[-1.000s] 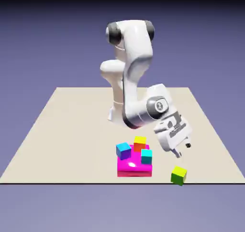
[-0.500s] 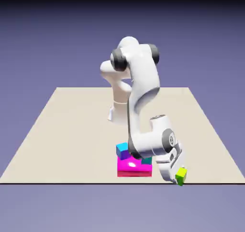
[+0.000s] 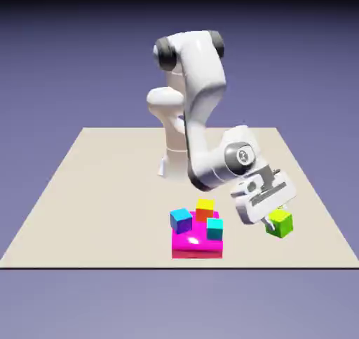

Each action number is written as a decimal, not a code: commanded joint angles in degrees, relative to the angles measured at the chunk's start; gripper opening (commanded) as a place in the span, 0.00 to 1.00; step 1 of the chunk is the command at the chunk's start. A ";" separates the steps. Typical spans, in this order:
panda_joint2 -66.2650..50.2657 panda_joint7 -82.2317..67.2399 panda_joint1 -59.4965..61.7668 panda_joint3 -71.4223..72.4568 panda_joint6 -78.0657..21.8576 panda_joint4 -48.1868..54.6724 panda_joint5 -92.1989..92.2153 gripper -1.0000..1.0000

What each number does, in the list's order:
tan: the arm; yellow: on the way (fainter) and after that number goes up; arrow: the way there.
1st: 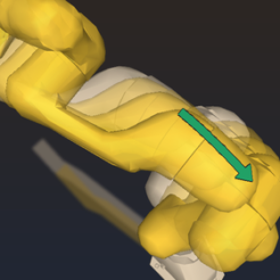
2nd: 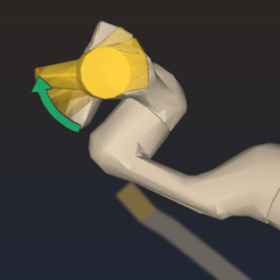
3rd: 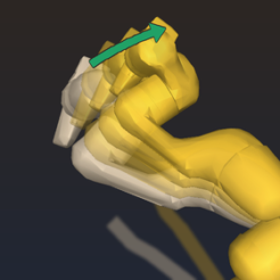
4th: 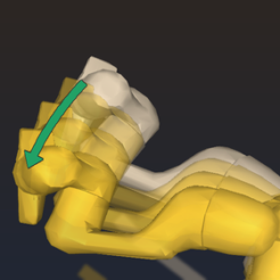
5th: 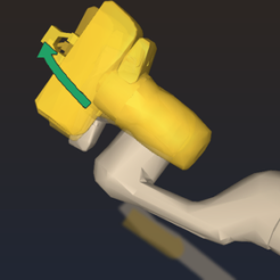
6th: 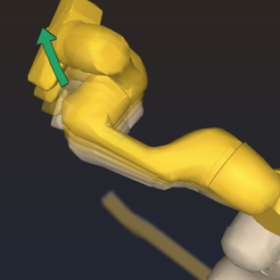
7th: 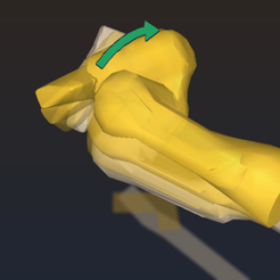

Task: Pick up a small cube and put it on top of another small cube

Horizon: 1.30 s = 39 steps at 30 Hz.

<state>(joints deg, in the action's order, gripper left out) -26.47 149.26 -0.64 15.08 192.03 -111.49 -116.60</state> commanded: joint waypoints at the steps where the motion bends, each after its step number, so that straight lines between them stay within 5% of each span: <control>1: 1.11 0.12 0.75 0.95 -1.42 -0.96 2.48 0.00; 39: 43.11 3.94 29.09 37.08 -53.27 -37.45 97.17 0.00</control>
<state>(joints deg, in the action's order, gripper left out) 16.64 153.23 28.46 52.16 138.82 -148.94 -19.48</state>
